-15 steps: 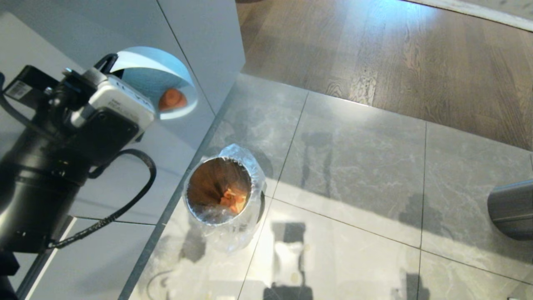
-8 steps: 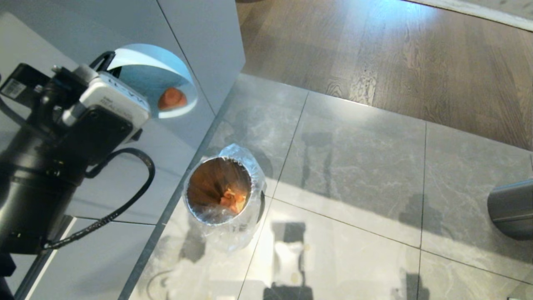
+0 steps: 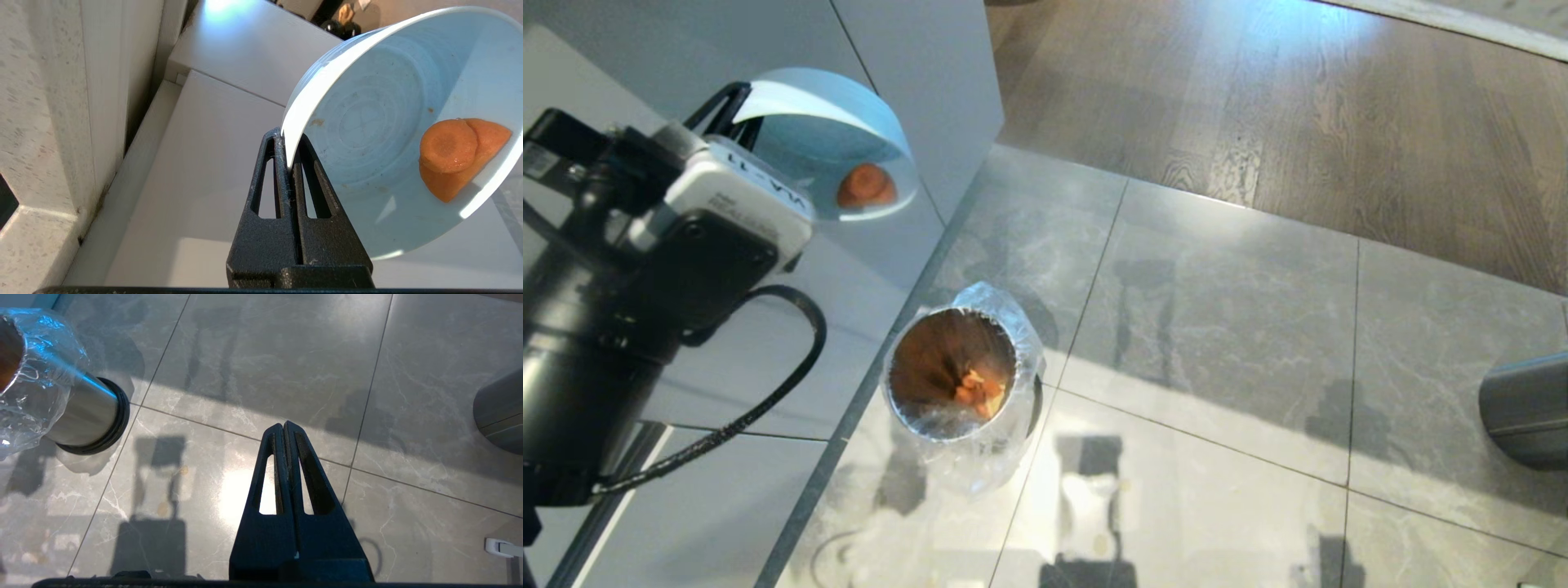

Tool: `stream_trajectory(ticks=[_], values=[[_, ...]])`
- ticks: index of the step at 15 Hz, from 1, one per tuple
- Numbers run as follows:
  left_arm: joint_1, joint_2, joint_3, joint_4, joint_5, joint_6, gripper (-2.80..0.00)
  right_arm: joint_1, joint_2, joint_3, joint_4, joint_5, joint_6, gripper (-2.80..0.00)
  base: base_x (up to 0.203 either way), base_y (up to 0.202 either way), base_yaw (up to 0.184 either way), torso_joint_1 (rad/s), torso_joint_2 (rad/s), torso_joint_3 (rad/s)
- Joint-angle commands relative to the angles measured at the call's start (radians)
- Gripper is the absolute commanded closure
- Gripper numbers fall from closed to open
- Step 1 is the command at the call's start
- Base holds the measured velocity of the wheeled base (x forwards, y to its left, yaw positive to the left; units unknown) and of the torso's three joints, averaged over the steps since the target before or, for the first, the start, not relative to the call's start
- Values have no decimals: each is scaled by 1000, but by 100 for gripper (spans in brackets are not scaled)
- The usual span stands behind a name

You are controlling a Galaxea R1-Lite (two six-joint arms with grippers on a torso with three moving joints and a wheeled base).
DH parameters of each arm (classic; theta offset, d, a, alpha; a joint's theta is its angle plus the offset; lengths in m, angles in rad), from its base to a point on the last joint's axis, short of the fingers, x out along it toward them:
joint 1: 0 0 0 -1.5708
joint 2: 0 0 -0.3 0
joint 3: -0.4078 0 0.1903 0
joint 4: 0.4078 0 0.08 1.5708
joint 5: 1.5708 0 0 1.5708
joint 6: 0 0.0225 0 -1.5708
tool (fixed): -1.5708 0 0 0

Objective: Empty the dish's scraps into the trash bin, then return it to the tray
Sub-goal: Pour the leftover food from the bowl into the trash can

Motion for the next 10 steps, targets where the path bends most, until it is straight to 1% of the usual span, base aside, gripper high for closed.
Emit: stream_trajectory(ticks=[1, 3, 4, 8, 10], values=[[-1, -20, 3, -15, -5, 13, 0, 0, 0, 0, 0, 0, 0, 0, 0, 0, 0, 0, 0, 0], [-1, -43, 2, -17, 3, 18, 0, 0, 0, 0, 0, 0, 0, 0, 0, 0, 0, 0, 0, 0], [3, -48, -24, -16, -3, 23, 0, 0, 0, 0, 0, 0, 0, 0, 0, 0, 0, 0, 0, 0], [7, -84, 21, -16, -5, 32, 0, 0, 0, 0, 0, 0, 0, 0, 0, 0, 0, 0, 0, 0], [5, -109, 60, -16, 12, 32, 0, 0, 0, 0, 0, 0, 0, 0, 0, 0, 0, 0, 0, 0]])
